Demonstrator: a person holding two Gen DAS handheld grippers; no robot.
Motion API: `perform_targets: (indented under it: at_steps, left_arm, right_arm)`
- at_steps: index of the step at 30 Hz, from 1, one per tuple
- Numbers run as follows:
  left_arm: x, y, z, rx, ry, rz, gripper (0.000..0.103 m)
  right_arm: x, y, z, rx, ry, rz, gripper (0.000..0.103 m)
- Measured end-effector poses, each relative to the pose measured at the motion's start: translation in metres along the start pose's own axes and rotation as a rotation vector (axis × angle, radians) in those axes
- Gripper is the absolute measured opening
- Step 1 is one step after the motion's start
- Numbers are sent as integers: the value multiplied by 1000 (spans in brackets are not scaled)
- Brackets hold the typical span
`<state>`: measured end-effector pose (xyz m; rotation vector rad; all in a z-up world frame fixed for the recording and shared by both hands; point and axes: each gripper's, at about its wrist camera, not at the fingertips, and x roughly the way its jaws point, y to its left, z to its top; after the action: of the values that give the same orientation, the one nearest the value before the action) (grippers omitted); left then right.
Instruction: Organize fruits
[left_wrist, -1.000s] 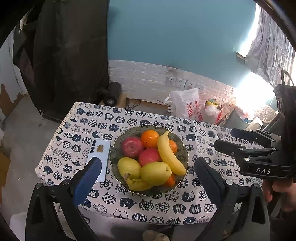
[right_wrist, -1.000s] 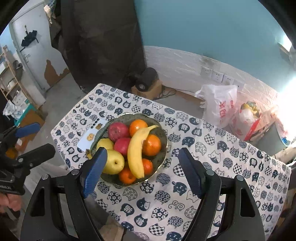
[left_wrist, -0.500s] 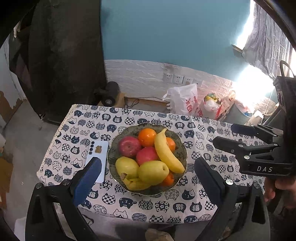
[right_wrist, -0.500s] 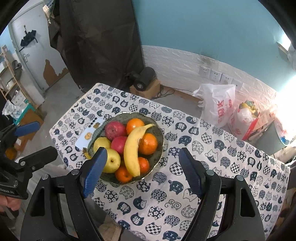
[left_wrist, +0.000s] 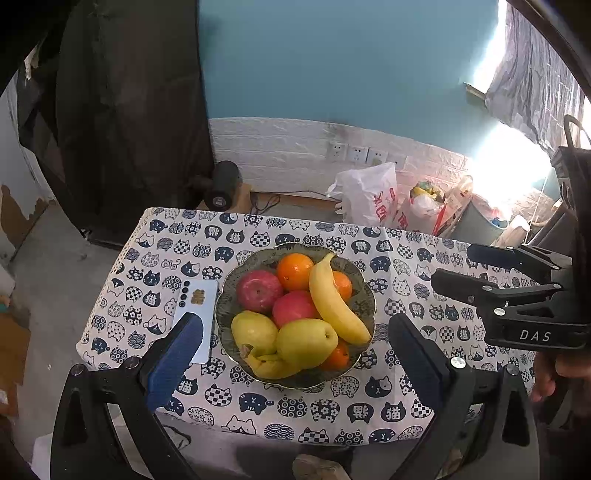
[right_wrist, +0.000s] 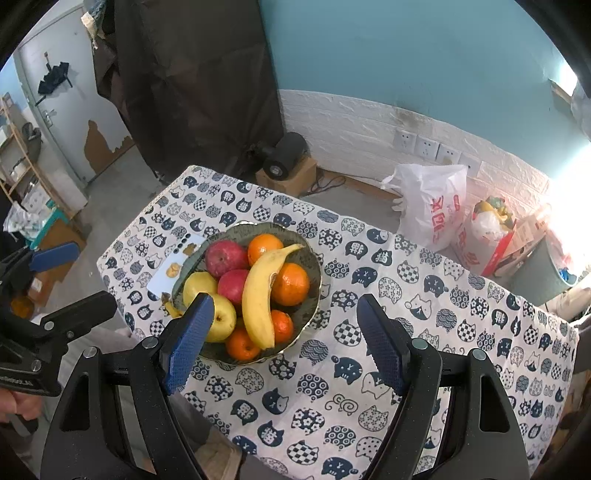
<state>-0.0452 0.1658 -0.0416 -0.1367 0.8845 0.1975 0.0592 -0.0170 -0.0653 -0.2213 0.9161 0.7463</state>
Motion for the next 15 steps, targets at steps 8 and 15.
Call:
perform_targets:
  at_steps: [8, 15]
  left_arm:
    - [0, 0, 0, -9, 1, 14, 101]
    - [2, -1, -2, -24, 15, 9, 101]
  right_arm:
    - [-2, -4, -1, 8, -3, -4, 79]
    - [-4, -4, -1, 7, -3, -5, 79]
